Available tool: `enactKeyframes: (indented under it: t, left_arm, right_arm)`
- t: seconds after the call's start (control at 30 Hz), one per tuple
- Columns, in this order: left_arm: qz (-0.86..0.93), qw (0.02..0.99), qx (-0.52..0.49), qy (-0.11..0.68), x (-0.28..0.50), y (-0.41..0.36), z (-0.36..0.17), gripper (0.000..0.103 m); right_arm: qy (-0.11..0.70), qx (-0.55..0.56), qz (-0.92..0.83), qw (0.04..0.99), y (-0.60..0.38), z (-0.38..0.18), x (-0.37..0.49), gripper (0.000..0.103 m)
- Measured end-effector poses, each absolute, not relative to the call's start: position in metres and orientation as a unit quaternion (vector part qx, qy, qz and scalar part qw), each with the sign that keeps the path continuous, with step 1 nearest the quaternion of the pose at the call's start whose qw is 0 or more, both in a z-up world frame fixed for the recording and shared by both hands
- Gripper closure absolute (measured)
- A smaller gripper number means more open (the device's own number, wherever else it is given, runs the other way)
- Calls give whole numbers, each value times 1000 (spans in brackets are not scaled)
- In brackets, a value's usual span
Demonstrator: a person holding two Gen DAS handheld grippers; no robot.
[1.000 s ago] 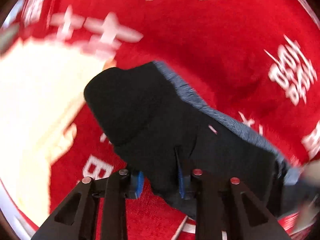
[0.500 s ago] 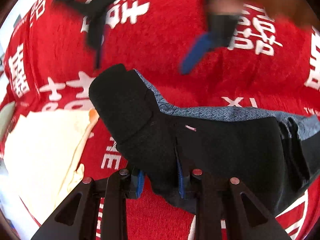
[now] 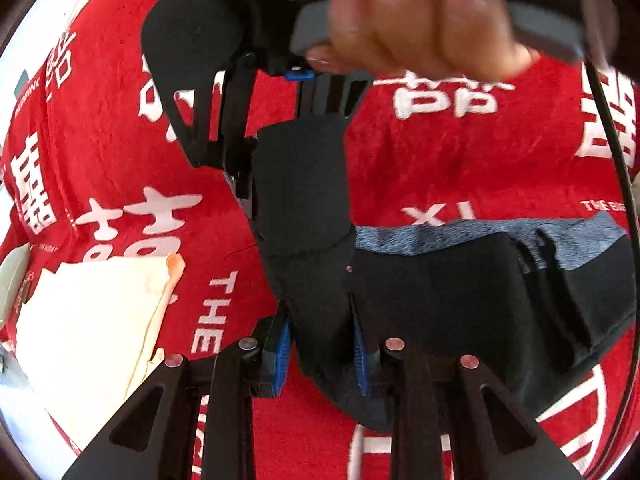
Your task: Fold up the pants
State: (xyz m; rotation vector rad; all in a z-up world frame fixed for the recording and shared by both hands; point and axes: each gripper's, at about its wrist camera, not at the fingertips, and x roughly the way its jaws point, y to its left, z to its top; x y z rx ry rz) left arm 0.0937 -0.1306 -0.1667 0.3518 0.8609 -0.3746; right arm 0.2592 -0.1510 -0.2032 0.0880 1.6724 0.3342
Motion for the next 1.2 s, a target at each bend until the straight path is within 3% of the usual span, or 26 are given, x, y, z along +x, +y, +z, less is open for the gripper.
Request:
enactKeyframes:
  t: [0.4, 0.73, 0.93, 1.2]
  left_arm:
    - [-266, 865, 143, 402, 54, -184, -114, 75]
    - [-381, 815, 151, 411, -4, -277, -93, 76]
    - [-416, 788, 187, 414, -41, -328, -103, 76]
    - [-427, 756, 245, 431, -84, -384, -148, 76]
  right_arm:
    - [633, 203, 165, 729, -277, -131, 190, 88]
    - [564, 309, 113, 758, -409, -100, 91, 87]
    - [538, 369, 77, 754, -481, -112, 33, 87]
    - [538, 405, 34, 739, -547, -166, -20, 87]
